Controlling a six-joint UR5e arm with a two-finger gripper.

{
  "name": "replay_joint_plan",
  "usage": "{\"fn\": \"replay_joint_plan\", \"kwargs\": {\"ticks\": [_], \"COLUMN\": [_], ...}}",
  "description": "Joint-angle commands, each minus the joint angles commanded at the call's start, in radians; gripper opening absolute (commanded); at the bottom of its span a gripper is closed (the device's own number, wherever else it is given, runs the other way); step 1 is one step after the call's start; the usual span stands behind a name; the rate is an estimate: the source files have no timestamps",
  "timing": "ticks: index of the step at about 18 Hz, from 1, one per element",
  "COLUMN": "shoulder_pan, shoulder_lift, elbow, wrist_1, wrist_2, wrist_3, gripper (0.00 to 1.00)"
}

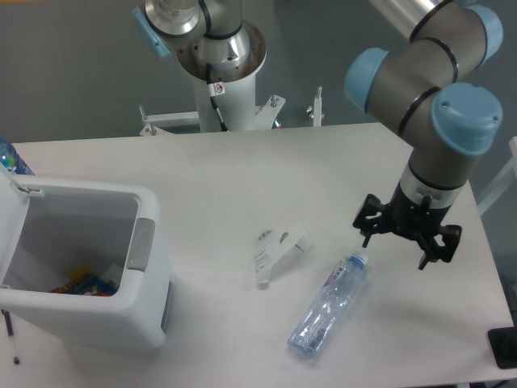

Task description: Open the trash can

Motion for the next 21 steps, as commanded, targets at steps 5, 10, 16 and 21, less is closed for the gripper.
{"fn": "replay_joint_plan", "kwargs": {"ticks": [5, 10, 16, 21], "shoulder_pan": [0.0, 0.0, 0.0, 0.0], "shoulder_lift": [0.0, 0.005, 0.008, 0.012], "elbow": [0.0, 0.001, -0.009, -0.031], "wrist_1": [0.0, 0.0, -0.002, 0.002], "wrist_2": [0.038, 0.055, 0.097, 0.098], "wrist_3": [0.043, 0.103, 0.173, 0.215], "gripper": [1.0, 1.0, 1.0, 1.0]}}
